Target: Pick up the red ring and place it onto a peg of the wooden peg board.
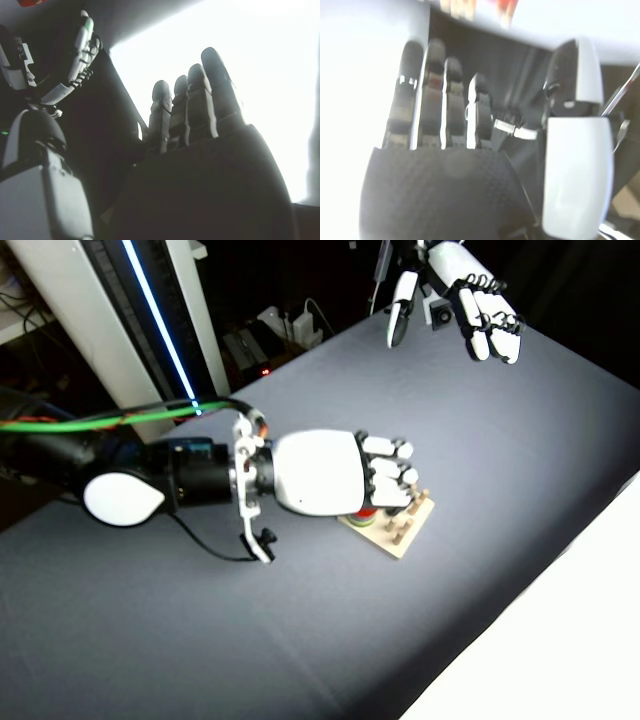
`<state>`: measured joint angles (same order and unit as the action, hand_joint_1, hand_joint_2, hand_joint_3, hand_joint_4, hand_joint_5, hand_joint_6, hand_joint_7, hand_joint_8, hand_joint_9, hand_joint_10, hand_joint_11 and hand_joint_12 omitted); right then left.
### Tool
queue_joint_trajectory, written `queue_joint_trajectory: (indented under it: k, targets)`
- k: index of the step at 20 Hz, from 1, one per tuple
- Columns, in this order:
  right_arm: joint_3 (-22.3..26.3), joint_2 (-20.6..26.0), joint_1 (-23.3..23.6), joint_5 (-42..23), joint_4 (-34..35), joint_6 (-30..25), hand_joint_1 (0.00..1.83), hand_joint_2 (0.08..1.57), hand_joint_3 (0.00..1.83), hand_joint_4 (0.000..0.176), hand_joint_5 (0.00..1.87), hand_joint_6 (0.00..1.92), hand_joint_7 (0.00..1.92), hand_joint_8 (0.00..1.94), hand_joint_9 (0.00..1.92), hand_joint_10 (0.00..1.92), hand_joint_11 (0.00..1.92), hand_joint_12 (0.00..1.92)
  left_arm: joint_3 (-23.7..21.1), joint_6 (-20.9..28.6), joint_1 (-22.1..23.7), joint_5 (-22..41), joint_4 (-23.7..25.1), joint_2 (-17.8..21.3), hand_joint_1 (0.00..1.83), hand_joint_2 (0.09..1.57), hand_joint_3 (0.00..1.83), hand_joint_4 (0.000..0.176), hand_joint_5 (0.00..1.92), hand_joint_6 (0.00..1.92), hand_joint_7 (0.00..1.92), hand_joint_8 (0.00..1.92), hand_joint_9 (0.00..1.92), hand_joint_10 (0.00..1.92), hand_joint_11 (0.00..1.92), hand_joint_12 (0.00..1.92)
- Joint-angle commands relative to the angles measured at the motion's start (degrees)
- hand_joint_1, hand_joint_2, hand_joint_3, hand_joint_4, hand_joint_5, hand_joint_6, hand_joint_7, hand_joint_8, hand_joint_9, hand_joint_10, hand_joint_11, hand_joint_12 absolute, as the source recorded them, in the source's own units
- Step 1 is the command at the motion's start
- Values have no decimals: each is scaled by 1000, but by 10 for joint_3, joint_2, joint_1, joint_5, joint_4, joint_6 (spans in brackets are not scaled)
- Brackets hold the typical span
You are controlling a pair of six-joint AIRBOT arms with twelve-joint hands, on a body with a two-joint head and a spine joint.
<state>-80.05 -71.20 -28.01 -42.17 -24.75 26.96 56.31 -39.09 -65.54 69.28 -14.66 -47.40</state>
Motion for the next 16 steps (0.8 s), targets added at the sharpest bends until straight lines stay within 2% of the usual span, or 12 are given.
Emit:
queue_joint_trajectory:
  k: [1,2,3,4,5,7,9,11,13,14,15,16]
  targets:
    - [4,18,-9,-93,40,0,940,942,1,136,104,9,264,9,244,25,0,416,-2,4,4,86,-4,4,514,990,0,0,166,1,63,2,61,4,0,451]
    - [12,30,-19,-115,57,2,940,942,1,136,104,9,264,9,244,25,0,416,-4,4,3,93,-4,6,514,990,0,0,166,1,63,2,61,4,0,451]
    - [27,53,-43,-157,87,4,946,951,0,104,146,1,279,0,269,4,0,573,-8,4,3,108,-5,9,549,980,0,0,174,3,99,6,51,9,0,308]
    - [41,72,-69,-195,114,4,946,951,0,104,146,1,279,0,269,4,0,573,-11,4,2,124,-6,10,549,980,0,0,174,3,99,6,51,9,0,308]
    - [49,82,-86,-221,129,5,961,960,2,84,150,0,253,0,275,3,0,596,-12,4,2,133,-6,11,559,999,4,0,149,1,79,3,45,3,0,265]
    - [71,111,-129,-283,167,8,957,1000,1,69,202,0,368,3,391,9,85,640,-19,5,1,162,-6,13,660,973,0,86,83,0,41,0,29,0,0,232]
    - [96,125,-174,-359,205,9,863,1067,5,58,191,0,415,5,455,14,149,653,-28,5,-4,200,-6,18,678,950,0,106,85,1,42,1,32,1,0,258]
    - [119,141,-209,-432,235,10,810,1088,8,52,190,1,428,6,477,17,167,662,-33,7,-4,233,-6,21,677,970,3,109,61,3,10,1,6,0,0,168]
    - [135,149,-238,-503,259,17,624,1235,1,0,269,1,550,5,631,20,251,825,-34,11,-3,263,-3,21,682,1012,3,96,20,0,16,0,17,0,0,187]
    - [140,149,-243,-522,261,22,559,1291,0,0,271,0,649,3,777,15,441,781,-34,11,-3,270,-4,20,697,1113,9,0,150,14,126,6,93,7,0,675]
    - [143,149,-244,-527,255,25,518,1358,18,0,135,0,625,0,807,18,518,806,-31,12,-1,279,-7,20,304,1273,46,46,259,41,43,2,62,1,0,552]
    - [144,149,-244,-530,247,25,565,1364,5,62,26,0,462,0,666,3,308,1001,-29,21,0,298,-13,18,60,1401,27,150,156,8,8,0,12,0,0,110]
